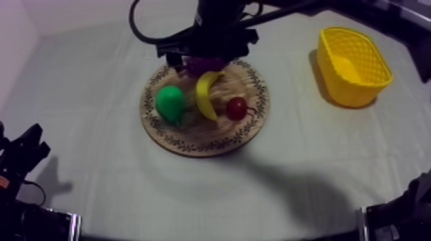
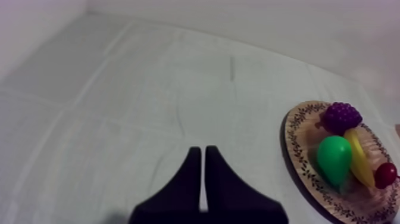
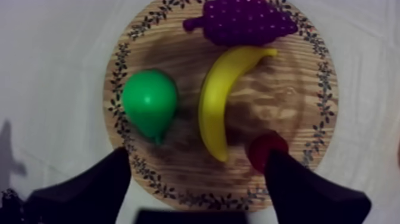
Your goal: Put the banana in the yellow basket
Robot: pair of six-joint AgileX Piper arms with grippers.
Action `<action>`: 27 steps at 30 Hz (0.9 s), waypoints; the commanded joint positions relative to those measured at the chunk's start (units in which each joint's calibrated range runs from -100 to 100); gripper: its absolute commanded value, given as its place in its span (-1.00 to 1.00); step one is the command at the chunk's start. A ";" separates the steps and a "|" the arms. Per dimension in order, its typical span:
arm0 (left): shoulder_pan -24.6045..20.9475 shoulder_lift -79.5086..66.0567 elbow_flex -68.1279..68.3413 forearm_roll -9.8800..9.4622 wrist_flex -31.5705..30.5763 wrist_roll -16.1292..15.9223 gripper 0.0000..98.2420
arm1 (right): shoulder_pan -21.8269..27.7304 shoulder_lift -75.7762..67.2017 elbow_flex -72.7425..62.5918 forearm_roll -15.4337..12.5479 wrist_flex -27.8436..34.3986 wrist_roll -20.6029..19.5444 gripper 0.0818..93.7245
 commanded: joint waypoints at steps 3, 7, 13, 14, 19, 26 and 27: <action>-0.01 -0.05 -0.04 0.00 -0.08 0.00 -1.00 | 0.52 5.26 -0.68 -0.27 -1.58 0.00 0.34; -0.01 -0.05 -0.04 0.00 -0.08 0.00 -1.00 | 1.14 9.04 -1.21 -0.48 -3.02 -0.10 0.33; -0.01 -0.05 -0.04 0.00 -0.08 0.00 -1.00 | 2.13 13.59 -2.10 -0.47 -4.91 -0.30 0.32; -0.01 -0.05 -0.04 0.00 -0.08 0.00 -1.00 | 2.29 14.28 -2.28 -0.51 -5.18 -0.32 0.32; -0.01 -0.05 -0.04 0.00 -0.08 0.00 -1.00 | 2.81 17.34 -3.24 -0.89 -6.65 0.04 0.31; -0.01 -0.05 -0.04 0.00 -0.08 0.00 -1.00 | 2.66 20.61 -5.08 -1.68 -8.78 1.22 0.27; -0.01 -0.05 -0.04 0.00 -0.08 0.00 -1.00 | 2.59 20.95 -5.34 -1.83 -9.12 1.41 0.26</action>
